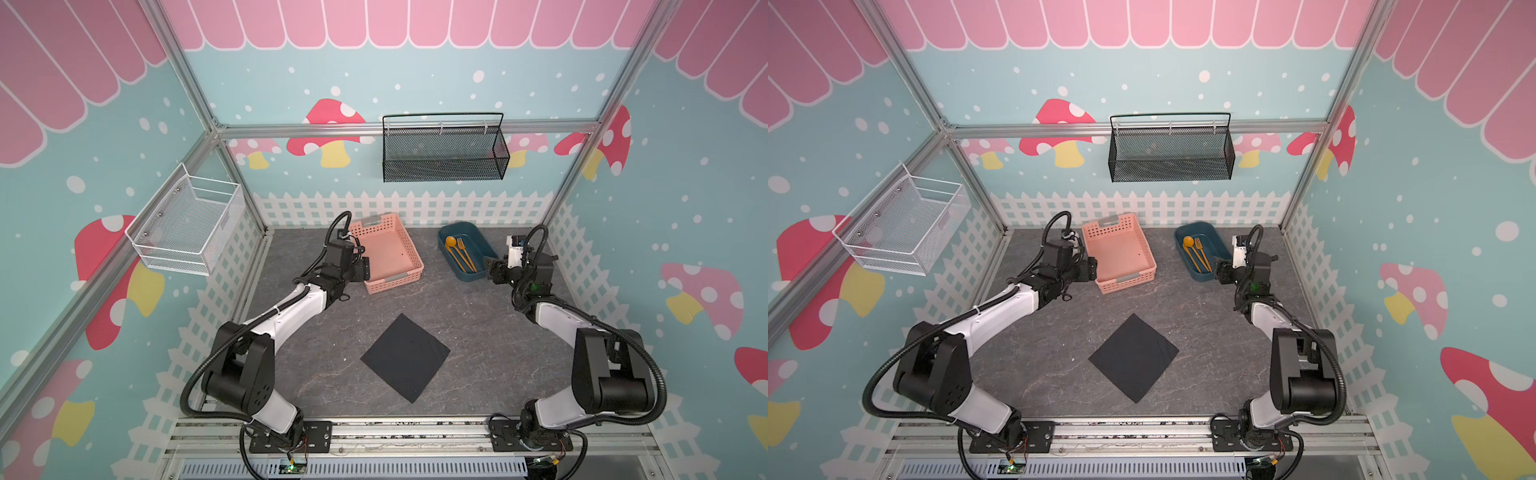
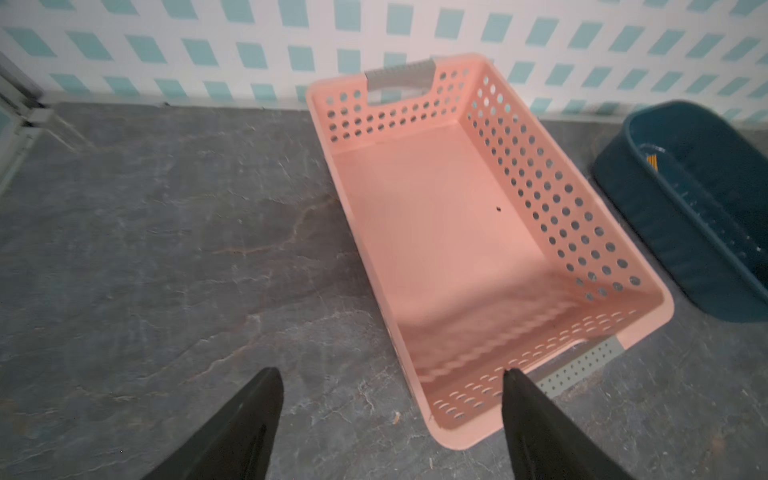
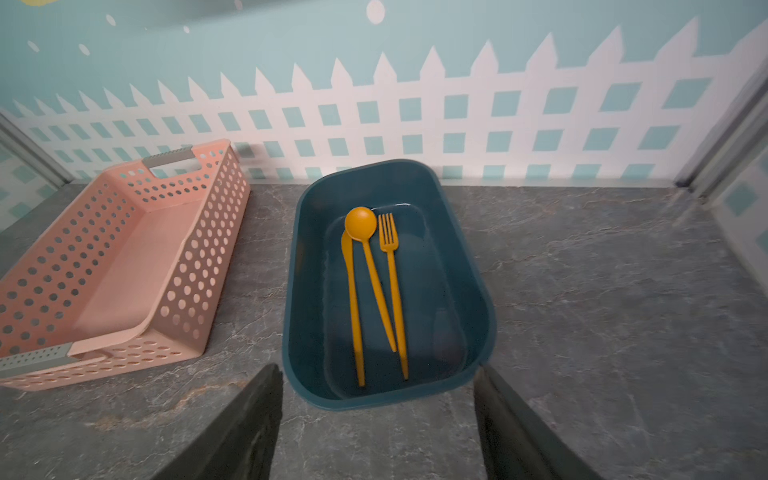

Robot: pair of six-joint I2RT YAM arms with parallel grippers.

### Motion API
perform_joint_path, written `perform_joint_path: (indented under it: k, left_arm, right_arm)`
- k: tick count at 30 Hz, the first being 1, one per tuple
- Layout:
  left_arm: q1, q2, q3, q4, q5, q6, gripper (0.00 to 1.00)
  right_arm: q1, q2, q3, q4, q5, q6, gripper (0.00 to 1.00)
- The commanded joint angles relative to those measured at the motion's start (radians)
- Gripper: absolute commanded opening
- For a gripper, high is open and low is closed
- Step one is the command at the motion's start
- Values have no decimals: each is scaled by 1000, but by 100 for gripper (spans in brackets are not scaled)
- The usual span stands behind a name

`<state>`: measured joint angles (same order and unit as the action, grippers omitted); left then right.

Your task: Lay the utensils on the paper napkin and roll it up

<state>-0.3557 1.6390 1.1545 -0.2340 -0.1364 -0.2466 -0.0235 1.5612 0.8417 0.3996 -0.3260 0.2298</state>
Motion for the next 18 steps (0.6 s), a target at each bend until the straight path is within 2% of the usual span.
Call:
perform_joint_path:
  k: [1, 8, 18]
  left_arm:
    - [0, 86, 98, -231, 63, -43, 82]
    - [1, 182, 170, -327, 29, -55, 80]
    - [19, 190, 184, -367, -22, -34, 80]
  right_arm:
    - [31, 80, 107, -193, -104, -1, 73]
    - [93, 250, 311, -396, -127, -46, 71]
    - [142, 396, 465, -542, -147, -72, 70]
